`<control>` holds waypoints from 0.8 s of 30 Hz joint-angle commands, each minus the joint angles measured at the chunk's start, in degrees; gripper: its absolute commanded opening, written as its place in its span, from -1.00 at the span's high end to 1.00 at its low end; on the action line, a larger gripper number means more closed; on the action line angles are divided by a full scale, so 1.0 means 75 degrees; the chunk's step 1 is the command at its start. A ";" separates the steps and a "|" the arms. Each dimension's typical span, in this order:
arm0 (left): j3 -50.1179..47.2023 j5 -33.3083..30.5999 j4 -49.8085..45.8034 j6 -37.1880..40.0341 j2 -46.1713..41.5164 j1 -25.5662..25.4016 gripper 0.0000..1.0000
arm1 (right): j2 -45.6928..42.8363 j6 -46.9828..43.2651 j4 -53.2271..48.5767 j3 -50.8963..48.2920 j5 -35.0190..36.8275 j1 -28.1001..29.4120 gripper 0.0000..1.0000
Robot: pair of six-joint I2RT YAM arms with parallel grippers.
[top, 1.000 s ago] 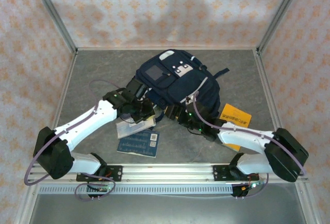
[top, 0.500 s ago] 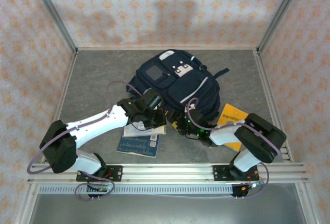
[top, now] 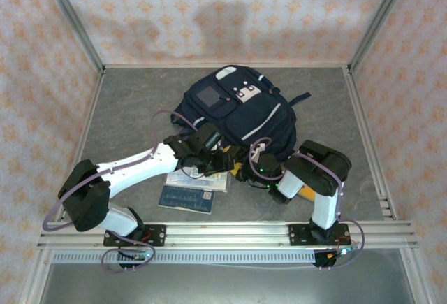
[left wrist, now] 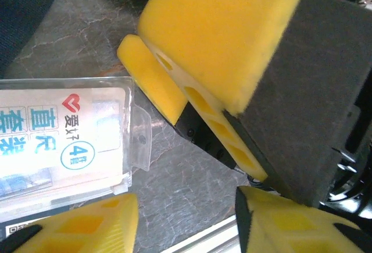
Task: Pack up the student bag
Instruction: Pick up the loose stationery from the bottom-center of the table.
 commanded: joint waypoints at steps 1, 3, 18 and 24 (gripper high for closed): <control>0.0251 -0.0301 -0.0341 0.0634 -0.0688 0.0014 -0.03 | 0.0148 -0.0068 -0.0697 -0.0008 -0.0453 0.0002 -0.57; 0.0206 -0.0699 -0.0651 0.0815 -0.1156 0.0168 -0.08 | -0.0053 -0.0428 -0.1397 -0.0054 -0.0476 -0.0022 -0.56; -0.2787 -0.1534 -0.0795 0.0782 -0.2758 0.3752 0.23 | -0.4290 -0.4064 -1.0344 0.1419 0.1213 0.0522 -0.52; -0.3407 -0.1692 0.0076 0.0397 -0.2668 0.3913 0.27 | -0.4518 -0.4249 -1.0880 0.1456 0.0915 0.0577 -0.52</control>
